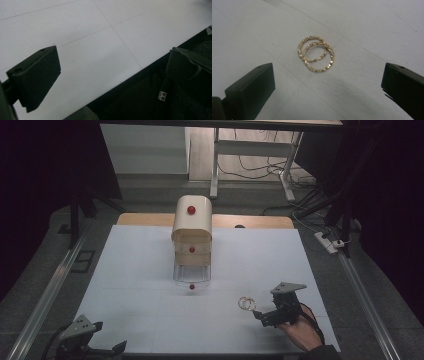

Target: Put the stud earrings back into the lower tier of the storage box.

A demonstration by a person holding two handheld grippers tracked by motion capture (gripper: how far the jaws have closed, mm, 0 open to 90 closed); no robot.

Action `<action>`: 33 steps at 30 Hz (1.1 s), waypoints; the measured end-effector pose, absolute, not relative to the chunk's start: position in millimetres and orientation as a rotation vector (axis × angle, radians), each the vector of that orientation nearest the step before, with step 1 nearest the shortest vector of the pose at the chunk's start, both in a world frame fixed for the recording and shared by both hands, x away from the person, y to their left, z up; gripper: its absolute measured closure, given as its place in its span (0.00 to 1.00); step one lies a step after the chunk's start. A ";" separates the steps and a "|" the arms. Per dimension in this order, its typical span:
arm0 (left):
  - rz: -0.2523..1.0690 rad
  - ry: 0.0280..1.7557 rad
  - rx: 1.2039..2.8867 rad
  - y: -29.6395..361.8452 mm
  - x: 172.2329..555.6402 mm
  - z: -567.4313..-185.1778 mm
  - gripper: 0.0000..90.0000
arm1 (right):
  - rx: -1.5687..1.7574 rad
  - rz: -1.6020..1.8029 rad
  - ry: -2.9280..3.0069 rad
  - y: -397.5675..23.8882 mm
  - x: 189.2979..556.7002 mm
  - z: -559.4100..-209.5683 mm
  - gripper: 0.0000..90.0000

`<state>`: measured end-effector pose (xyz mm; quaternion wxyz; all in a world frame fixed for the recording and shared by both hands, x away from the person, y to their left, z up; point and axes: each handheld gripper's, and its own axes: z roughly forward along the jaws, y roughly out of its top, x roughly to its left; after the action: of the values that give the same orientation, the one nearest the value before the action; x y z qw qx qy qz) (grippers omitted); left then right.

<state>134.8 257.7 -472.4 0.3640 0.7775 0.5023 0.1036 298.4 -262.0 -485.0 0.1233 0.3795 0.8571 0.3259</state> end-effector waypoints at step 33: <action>0.267 1.292 2.006 257.3 135.1 -472.5 0.00 | 0.967 0.719 2.636 -240.9 350.6 -503.2 0.55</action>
<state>135.1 257.3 -472.5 0.3619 0.7788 0.5018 0.1035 350.6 -240.9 -503.2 0.1211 0.3313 0.9028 0.2462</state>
